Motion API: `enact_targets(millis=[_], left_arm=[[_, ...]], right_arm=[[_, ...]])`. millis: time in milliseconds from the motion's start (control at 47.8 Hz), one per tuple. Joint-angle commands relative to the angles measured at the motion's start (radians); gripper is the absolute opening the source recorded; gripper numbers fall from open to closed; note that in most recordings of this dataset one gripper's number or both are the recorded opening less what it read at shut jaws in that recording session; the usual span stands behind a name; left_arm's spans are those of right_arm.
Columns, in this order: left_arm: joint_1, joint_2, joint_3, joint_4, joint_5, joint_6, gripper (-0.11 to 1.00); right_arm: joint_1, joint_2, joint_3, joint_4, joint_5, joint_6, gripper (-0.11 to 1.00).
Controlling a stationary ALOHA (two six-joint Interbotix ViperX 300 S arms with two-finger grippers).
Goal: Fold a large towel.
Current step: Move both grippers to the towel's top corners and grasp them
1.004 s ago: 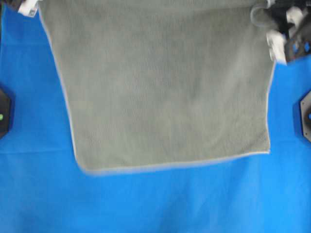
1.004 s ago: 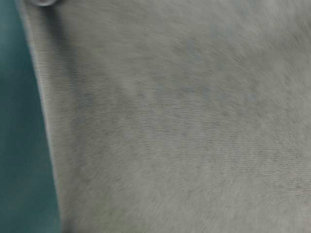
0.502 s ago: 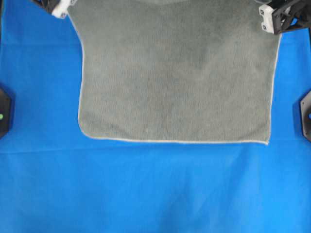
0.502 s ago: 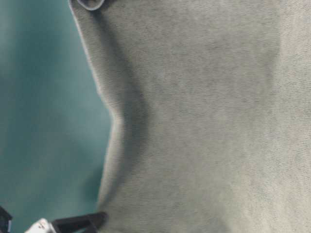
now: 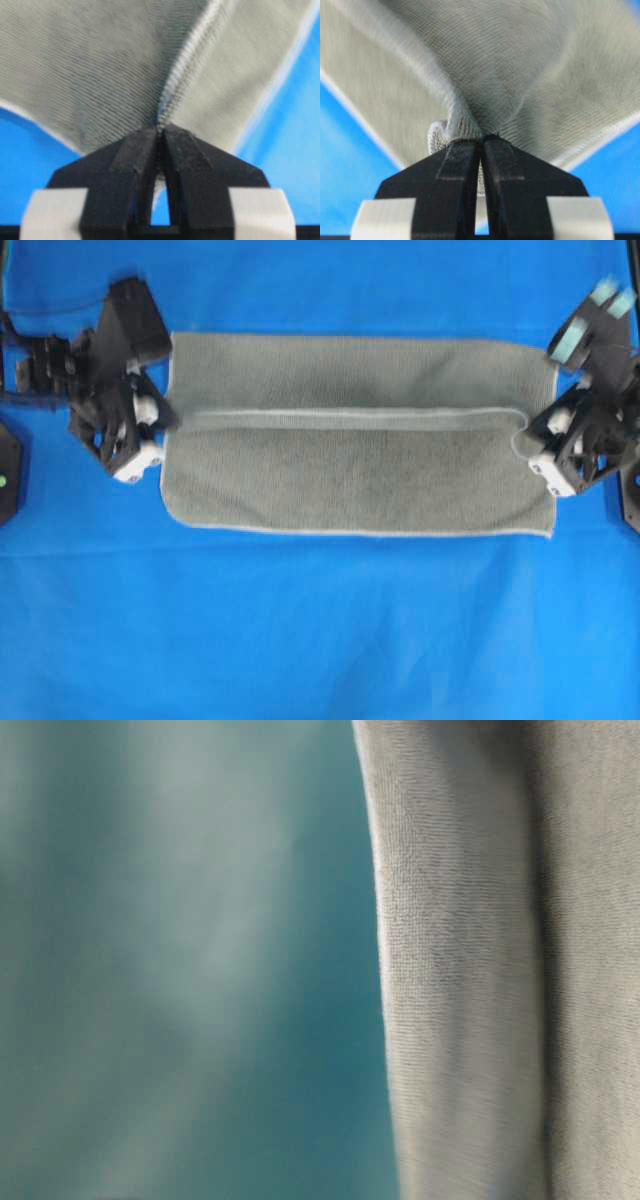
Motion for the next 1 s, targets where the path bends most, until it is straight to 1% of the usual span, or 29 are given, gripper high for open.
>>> enact_targets(millis=[0, 63, 126, 230, 356, 481, 628, 649, 691, 774, 816, 858, 900, 921, 963, 983], left_arm=[[-0.048, 0.009, 0.038, 0.002, -0.074, -0.035, 0.01], [-0.089, 0.035, 0.077, 0.002, -0.143, -0.067, 0.01], [-0.115, 0.063, 0.100, 0.002, -0.202, -0.081, 0.01], [-0.138, 0.114, 0.117, 0.002, -0.265, -0.089, 0.01], [-0.161, 0.178, 0.098, 0.002, -0.278, -0.089, 0.01], [-0.199, 0.212, 0.069, 0.003, -0.278, -0.080, 0.01], [-0.213, 0.218, 0.058, 0.003, -0.276, -0.081, 0.03], [-0.213, 0.215, 0.060, 0.003, -0.273, -0.084, 0.05], [-0.213, 0.210, 0.058, 0.003, -0.267, -0.084, 0.13], [-0.213, 0.190, 0.055, 0.003, -0.238, -0.084, 0.36], [-0.213, 0.173, 0.051, 0.003, -0.219, -0.078, 0.50], [-0.215, 0.152, 0.044, 0.003, -0.196, -0.072, 0.62], [-0.216, 0.123, 0.035, 0.006, -0.161, -0.064, 0.73], [-0.216, 0.109, 0.032, 0.008, -0.146, -0.063, 0.76], [-0.215, 0.081, 0.025, 0.011, -0.117, -0.057, 0.82], [-0.210, 0.069, 0.021, 0.012, -0.103, -0.051, 0.82]], right_arm=[[0.038, 0.048, 0.026, 0.057, -0.046, 0.002, 0.01], [0.058, 0.083, 0.046, 0.080, -0.084, 0.002, 0.01], [0.074, 0.118, 0.061, 0.100, -0.126, 0.002, 0.01], [0.092, 0.175, 0.067, 0.114, -0.173, 0.003, 0.01], [0.120, 0.218, 0.058, 0.132, -0.193, 0.002, 0.01], [0.169, 0.241, 0.044, 0.144, -0.193, 0.002, 0.01], [0.173, 0.244, 0.043, 0.144, -0.193, 0.003, 0.02], [0.173, 0.245, 0.041, 0.144, -0.192, 0.003, 0.04], [0.173, 0.244, 0.038, 0.141, -0.189, 0.003, 0.13], [0.175, 0.239, 0.023, 0.138, -0.176, 0.002, 0.39], [0.179, 0.230, 0.005, 0.130, -0.155, -0.003, 0.53], [0.184, 0.218, -0.012, 0.123, -0.127, -0.003, 0.62], [0.190, 0.201, -0.034, 0.110, -0.087, -0.003, 0.68], [0.192, 0.190, -0.043, 0.104, -0.069, -0.003, 0.68], [0.195, 0.172, -0.064, 0.087, -0.028, -0.003, 0.66], [0.196, 0.161, -0.077, 0.080, -0.006, -0.003, 0.65]])
